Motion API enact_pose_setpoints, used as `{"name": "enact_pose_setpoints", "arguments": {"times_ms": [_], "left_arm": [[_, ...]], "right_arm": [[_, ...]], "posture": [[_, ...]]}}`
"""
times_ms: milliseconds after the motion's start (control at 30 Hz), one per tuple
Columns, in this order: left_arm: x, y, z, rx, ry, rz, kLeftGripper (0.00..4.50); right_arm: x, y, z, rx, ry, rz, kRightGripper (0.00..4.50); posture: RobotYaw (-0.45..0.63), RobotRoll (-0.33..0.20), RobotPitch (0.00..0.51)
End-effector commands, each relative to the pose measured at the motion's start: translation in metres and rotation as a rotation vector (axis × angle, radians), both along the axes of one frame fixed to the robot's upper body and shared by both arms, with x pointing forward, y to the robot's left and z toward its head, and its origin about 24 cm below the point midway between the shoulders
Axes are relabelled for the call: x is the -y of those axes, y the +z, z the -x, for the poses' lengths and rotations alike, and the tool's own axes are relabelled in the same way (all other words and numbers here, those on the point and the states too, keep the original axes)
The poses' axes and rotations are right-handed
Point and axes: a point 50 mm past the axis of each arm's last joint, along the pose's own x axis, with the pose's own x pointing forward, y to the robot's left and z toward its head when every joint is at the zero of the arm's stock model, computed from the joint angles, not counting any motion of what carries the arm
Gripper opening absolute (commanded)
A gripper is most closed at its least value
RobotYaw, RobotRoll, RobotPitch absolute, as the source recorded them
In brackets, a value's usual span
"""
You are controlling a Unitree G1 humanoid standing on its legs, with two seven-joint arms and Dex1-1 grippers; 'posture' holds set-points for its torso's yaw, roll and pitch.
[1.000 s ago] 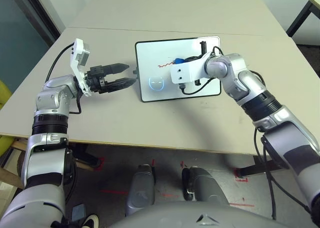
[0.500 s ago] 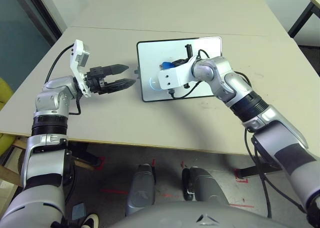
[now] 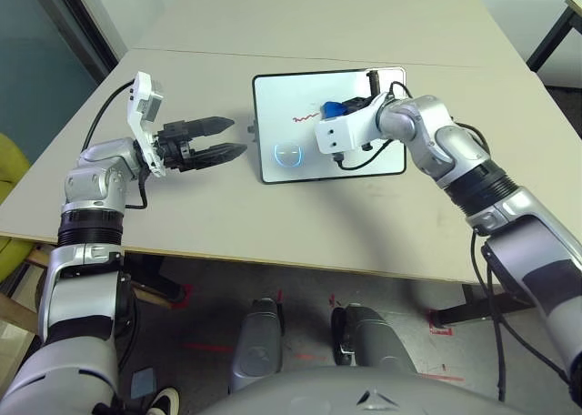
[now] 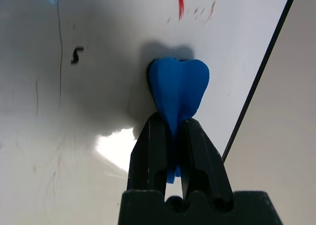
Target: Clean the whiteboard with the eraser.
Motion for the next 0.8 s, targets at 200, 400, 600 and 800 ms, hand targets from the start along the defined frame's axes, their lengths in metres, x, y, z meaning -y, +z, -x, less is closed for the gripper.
{"name": "enact_pose_setpoints", "arguments": {"times_ms": [200,400,600,800], "left_arm": [[0.001,0.002,-0.001,0.007,-0.009,-0.007,4.50],[0.000,0.002,-0.001,0.008,-0.012,-0.008,4.50],[-0.001,0.003,0.000,0.008,-0.008,-0.011,4.50],[-0.001,0.003,0.001,0.008,-0.007,-0.011,4.50]], "right_arm": [[0.006,-0.013,0.001,-0.043,-0.022,0.036,0.16],[-0.020,-0.017,0.006,-0.049,0.040,0.014,0.16],[-0.039,-0.016,0.007,-0.044,0.076,-0.003,0.16],[-0.053,-0.016,0.009,-0.033,0.111,-0.001,0.16]], "posture": [[0.21,0.000,0.094],[0.21,0.000,0.093],[0.21,0.000,0.093],[0.22,0.000,0.095]]}}
